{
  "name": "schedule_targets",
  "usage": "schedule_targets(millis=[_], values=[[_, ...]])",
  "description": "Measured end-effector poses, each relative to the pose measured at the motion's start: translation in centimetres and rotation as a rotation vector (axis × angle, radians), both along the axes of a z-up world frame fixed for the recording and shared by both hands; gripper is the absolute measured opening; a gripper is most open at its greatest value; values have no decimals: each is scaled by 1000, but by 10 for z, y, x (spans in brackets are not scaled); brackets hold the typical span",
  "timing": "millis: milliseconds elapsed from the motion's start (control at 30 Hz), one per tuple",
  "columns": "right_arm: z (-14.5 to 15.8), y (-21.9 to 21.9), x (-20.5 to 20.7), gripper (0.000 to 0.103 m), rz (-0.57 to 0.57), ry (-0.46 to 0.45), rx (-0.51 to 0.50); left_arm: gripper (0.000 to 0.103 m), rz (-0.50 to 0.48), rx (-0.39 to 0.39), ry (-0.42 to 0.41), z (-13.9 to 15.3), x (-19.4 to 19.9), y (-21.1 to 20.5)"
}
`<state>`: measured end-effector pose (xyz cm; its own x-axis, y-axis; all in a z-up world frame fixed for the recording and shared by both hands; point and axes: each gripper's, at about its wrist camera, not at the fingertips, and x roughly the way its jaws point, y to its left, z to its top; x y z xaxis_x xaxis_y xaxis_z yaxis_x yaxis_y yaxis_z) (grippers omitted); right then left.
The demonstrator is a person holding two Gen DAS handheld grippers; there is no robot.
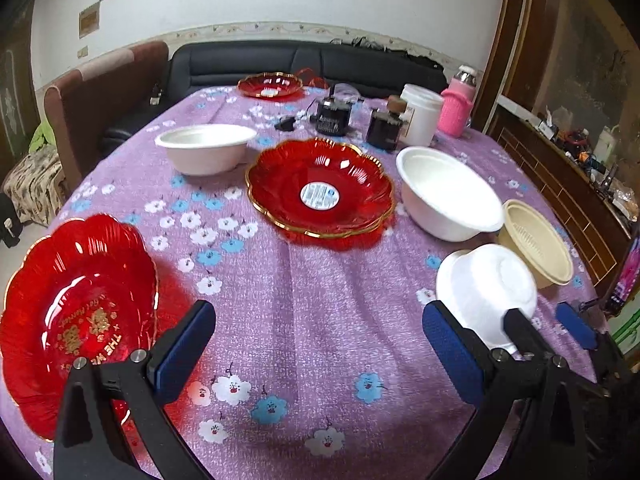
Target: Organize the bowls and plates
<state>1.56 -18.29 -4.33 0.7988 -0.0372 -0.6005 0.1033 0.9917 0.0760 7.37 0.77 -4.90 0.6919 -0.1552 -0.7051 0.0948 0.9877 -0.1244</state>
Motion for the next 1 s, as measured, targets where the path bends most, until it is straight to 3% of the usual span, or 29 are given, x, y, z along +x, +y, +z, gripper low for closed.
schedule_targets(millis=[233, 667, 1000], values=[[1, 0, -1, 91, -4, -1, -3, 103, 97, 0, 61, -18, 13, 25], [-2, -2, 0, 91, -9, 13, 1, 103, 120, -19, 53, -14, 8, 42], [2, -3, -6, 91, -7, 3, 8, 103, 18, 28, -141, 32, -22, 8]])
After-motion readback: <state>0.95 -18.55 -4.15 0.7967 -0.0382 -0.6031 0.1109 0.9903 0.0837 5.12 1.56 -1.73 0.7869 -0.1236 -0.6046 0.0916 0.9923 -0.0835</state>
